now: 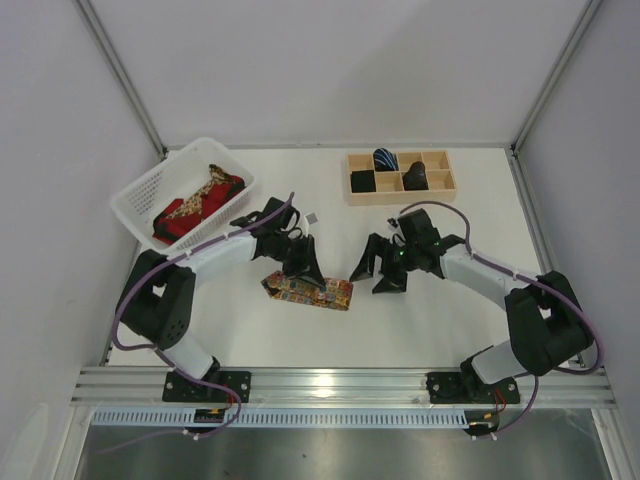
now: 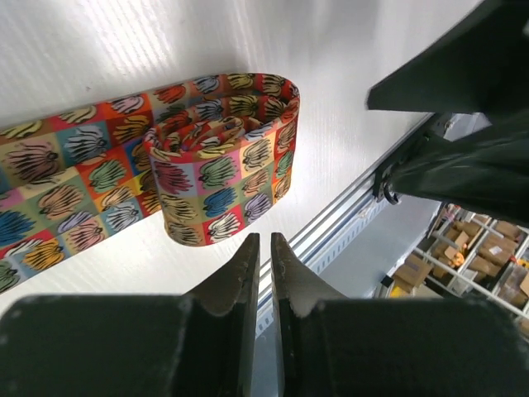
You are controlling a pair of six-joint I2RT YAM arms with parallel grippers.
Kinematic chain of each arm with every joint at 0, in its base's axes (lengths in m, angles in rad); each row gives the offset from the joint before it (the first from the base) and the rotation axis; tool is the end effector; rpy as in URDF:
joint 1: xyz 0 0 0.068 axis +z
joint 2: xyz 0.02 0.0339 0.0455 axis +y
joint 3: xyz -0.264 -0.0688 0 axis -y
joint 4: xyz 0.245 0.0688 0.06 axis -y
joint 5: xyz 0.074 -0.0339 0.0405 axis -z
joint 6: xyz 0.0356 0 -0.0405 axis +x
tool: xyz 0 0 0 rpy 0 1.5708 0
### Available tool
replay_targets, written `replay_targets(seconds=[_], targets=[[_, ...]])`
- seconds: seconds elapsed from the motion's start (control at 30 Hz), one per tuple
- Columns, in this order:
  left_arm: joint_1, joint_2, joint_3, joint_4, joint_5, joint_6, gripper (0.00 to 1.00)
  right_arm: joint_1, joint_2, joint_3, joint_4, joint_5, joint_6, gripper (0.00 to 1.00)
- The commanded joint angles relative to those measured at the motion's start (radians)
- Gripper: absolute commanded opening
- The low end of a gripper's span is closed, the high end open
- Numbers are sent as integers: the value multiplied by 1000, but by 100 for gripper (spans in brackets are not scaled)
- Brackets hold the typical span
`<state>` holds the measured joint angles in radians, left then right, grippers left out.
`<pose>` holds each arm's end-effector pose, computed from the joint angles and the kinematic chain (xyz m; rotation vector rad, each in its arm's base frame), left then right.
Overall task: Roll the ties
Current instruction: Roll the tie
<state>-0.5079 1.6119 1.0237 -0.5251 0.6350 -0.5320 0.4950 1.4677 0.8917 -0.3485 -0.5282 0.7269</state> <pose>0.2635 -0.1708 0.1991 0.1832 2.8447 -1.1393 0.2502 0.1555 0.2093 0.0693 2.7018 1.1133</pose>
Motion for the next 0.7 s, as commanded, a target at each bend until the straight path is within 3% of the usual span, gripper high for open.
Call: replay_targets(seconds=[0.0, 0.27, 0.67], targets=[[-20, 31, 49, 45, 52, -22, 16, -3, -27, -95, 68, -108, -61, 85], [-43, 66, 49, 56, 61, -22, 15, -3, 0, -234, 296, -148, -12, 86], [-31, 114, 41, 48, -1, 24, 14, 20, 158, -208, 453, -204, 45, 79]])
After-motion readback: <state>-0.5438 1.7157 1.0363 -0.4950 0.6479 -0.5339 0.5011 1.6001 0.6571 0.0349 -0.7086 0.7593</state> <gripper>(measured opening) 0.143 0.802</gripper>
